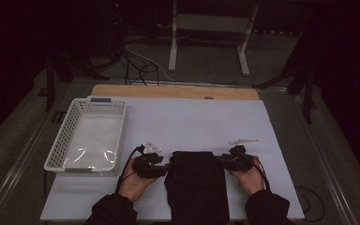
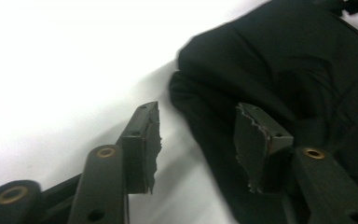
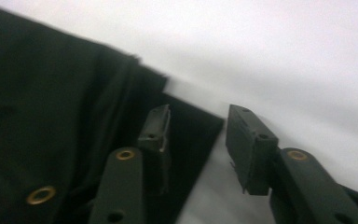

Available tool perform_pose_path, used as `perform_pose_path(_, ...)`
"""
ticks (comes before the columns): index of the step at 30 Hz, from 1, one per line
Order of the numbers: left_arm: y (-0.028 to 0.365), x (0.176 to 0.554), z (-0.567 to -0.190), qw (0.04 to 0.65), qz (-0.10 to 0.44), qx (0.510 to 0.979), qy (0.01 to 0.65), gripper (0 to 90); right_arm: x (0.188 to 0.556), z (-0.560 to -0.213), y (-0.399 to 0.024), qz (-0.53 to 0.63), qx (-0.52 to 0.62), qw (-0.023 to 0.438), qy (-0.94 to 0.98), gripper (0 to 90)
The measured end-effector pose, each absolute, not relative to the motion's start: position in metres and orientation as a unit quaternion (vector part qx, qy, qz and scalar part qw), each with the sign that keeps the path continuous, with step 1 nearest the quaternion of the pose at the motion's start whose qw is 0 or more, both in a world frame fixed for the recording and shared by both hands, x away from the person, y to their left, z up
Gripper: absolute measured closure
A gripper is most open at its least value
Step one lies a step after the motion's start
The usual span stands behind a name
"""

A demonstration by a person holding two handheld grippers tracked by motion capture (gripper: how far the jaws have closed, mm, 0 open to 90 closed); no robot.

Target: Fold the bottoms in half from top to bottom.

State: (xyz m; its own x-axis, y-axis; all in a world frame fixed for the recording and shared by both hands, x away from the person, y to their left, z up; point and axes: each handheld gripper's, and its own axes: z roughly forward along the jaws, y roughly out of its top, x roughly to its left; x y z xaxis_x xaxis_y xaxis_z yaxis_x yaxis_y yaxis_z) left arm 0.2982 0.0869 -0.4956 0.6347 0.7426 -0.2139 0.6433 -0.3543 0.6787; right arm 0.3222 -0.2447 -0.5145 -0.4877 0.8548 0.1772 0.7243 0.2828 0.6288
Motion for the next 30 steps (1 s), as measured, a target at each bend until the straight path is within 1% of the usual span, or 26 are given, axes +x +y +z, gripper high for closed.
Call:
perform_pose_path(1, 0.087, 0.3, -0.496, 0.38, 0.065, 0.819, 0.425, 55.0, 0.321, -0.514, -0.244, 0.332, 0.495, 0.095, 0.798, 68.9)
perform_pose_path(2, 0.087, 0.3, -0.496, 0.379, 0.065, 0.82, 0.424, 56.2, 0.321, -0.513, -0.243, 0.332, 0.49, 0.085, 0.802, 75.1)
perform_pose_path(3, 0.086, 0.302, -0.497, 0.378, 0.063, 0.821, 0.424, 56.5, 0.32, -0.513, -0.242, 0.333, 0.489, 0.08, 0.802, 77.9)
perform_pose_path(4, 0.086, 0.302, -0.497, 0.378, 0.063, 0.821, 0.424, 56.8, 0.32, -0.513, -0.242, 0.333, 0.489, 0.08, 0.802, 77.9)
perform_pose_path(5, 0.084, 0.304, -0.499, 0.373, 0.063, 0.823, 0.424, 56.8, 0.319, -0.513, -0.241, 0.334, 0.486, 0.077, 0.804, 82.5)
perform_pose_path(6, 0.081, 0.306, -0.5, 0.371, 0.061, 0.824, 0.424, 56.8, 0.318, -0.512, -0.242, 0.331, 0.479, 0.086, 0.808, 85.4)
perform_pose_path(10, 0.076, 0.31, -0.503, 0.364, 0.061, 0.829, 0.42, 57.5, 0.318, -0.512, -0.242, 0.329, 0.478, 0.092, 0.81, 86.3)
perform_pose_path(13, 0.063, 0.318, -0.51, 0.354, 0.049, 0.837, 0.413, 60.0, 0.318, -0.511, -0.243, 0.326, 0.477, 0.099, 0.81, 86.6)
perform_pose_path(16, 0.055, 0.32, -0.513, 0.34, 0.044, 0.847, 0.407, 60.5, 0.318, -0.511, -0.244, 0.325, 0.478, 0.097, 0.81, 86.6)
perform_pose_path(18, 0.053, 0.321, -0.514, 0.341, 0.042, 0.845, 0.409, 62.7, 0.318, -0.511, -0.244, 0.327, 0.478, 0.097, 0.81, 86.5)
perform_pose_path(21, 0.053, 0.324, -0.513, 0.336, 0.036, 0.845, 0.415, 69.5, 0.319, -0.511, -0.244, 0.327, 0.476, 0.097, 0.811, 86.5)
perform_pose_path(25, 0.049, 0.324, -0.514, 0.344, 0.03, 0.845, 0.408, 83.1, 0.318, -0.51, -0.243, 0.327, 0.475, 0.097, 0.811, 86.5)
perform_pose_path(27, 0.047, 0.324, -0.514, 0.344, 0.035, 0.847, 0.404, 86.1, 0.319, -0.509, -0.243, 0.327, 0.475, 0.098, 0.811, 86.6)
perform_pose_path(30, 0.047, 0.326, -0.511, 0.342, 0.045, 0.848, 0.402, 86.9, 0.32, -0.507, -0.243, 0.331, 0.476, 0.102, 0.808, 86.7)
